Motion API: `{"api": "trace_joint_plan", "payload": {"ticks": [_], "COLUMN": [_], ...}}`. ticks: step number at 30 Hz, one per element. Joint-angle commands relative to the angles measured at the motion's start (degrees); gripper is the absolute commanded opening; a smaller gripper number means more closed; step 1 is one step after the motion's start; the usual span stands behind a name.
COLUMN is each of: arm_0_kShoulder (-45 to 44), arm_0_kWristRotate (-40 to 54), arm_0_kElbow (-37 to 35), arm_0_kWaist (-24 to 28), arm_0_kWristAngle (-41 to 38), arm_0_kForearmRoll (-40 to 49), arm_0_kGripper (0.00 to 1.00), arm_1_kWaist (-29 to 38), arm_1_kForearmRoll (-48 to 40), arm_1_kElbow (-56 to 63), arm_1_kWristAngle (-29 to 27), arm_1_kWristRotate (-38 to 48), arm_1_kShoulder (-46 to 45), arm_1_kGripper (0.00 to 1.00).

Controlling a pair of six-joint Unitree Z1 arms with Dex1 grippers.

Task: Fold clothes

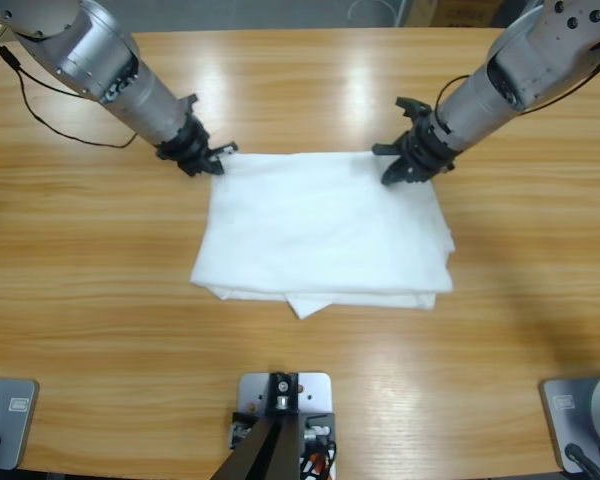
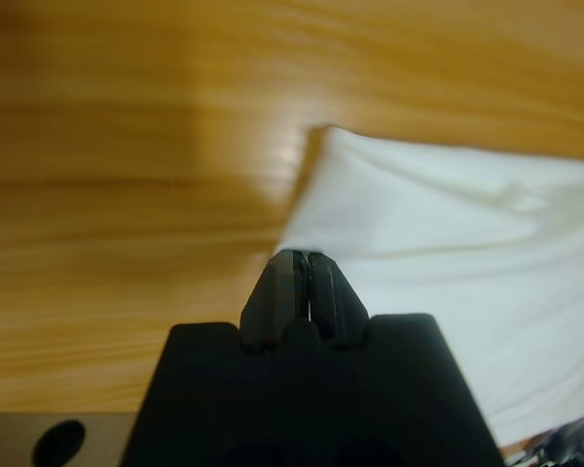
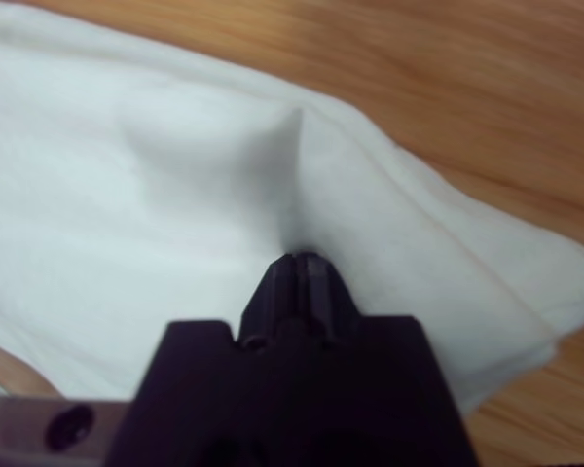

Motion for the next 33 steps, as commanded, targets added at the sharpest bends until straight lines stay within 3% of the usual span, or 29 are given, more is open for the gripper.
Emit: {"api": "trace_joint_plan", "payload": {"ticks": [1,4,8,11,13,17,23,33], "arm_0_kShoulder": [-5.73,-9.07,-10.58,-11.23,-10.25,-7.3,-7.56,-11.06], "arm_0_kWristRotate": [0.54,0.38,-0.64,-7.53,-12.75,-17.18,-17.48,-20.22], "arm_0_kElbow": [0.64,1.15,0.13,5.09,12.0,18.01,20.14,36.92], "arm_0_kWaist": [4.31,1.57,-7.13,-14.3,-15.8,-15.71,-11.26,-9.96], "arm_0_kWristAngle": [0.93,0.73,-1.04,-0.2,-0.14,-0.46,-0.43,0.24], "arm_0_kForearmRoll": [-0.08,-0.08,-0.12,-1.24,-8.06,-16.89,-17.54,-20.91], "arm_0_kGripper": [0.0,0.0,0.0,0.0,0.0,0.0,0.0,0.0], "arm_1_kWaist": [-1.48,-1.48,-1.48,-1.48,-1.48,-1.48,-1.48,-1.74], "arm_1_kForearmRoll": [0.76,0.76,0.85,0.85,0.85,0.94,1.09,1.02], "arm_1_kElbow": [3.55,3.53,3.46,3.55,3.67,4.13,4.25,4.1], "arm_1_kWristAngle": [-1.3,-1.3,-1.3,-1.3,-1.39,-1.47,-1.47,-1.47], "arm_1_kWristRotate": [-1.18,-1.16,-1.13,-1.09,-1.15,-1.18,-1.34,-1.66], "arm_1_kShoulder": [2.45,2.38,2.17,2.01,2.01,1.57,1.04,1.23], "arm_1_kGripper": [0.0,0.0,0.0,0.0,0.0,0.0,0.0,0.0]}}
